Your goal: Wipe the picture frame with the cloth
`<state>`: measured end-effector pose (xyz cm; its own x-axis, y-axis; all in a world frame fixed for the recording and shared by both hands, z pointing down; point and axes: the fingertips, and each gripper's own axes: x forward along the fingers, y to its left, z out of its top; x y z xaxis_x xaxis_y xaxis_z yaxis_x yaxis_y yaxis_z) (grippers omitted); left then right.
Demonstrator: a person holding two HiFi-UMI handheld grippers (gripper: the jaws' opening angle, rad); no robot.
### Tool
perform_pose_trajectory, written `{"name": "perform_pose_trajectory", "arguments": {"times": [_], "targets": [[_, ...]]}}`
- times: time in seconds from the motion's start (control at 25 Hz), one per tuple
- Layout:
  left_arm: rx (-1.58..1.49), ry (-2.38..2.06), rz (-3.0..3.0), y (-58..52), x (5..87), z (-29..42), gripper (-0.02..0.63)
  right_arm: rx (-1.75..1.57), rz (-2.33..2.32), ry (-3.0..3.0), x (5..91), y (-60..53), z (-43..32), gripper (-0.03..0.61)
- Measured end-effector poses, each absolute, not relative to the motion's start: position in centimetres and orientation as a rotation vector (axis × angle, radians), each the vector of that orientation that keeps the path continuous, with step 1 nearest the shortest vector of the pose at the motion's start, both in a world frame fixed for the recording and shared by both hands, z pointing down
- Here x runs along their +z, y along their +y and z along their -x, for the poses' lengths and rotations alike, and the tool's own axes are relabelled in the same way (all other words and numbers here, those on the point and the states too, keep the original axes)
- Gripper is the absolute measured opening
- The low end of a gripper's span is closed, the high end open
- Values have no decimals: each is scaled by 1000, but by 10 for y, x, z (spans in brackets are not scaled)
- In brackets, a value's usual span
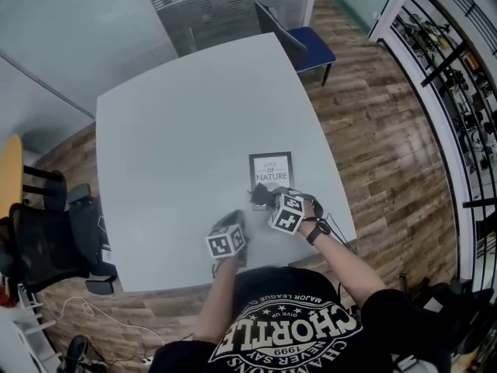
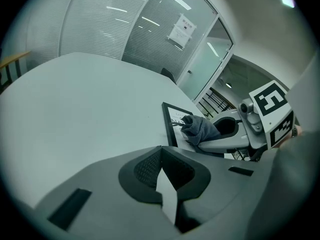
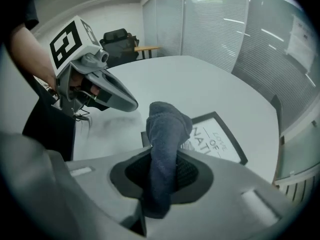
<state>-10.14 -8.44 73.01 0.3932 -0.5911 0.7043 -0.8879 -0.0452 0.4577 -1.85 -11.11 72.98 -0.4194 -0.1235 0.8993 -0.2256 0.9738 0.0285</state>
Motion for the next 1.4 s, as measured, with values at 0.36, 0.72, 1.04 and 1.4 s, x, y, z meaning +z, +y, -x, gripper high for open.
{"name": "perform_pose_trajectory", "arguments": {"times": [0.36,0.72,1.04,1.4], "targets": [[377,-1359,-1684,-72,730,131,6,38,-137,-2003,745,-94,63,75],[410,-1269,-1770,-72,725,89,6,156,-377,-1912,744,-106,-36,75],[415,-1206,-1862,-67,706,55,6,275,-559,-1943,734,-105,-71,75],[237,-1288,-2219,-102,560,33,6,330,-1066,-2334,593,-113,-69,74]]}}
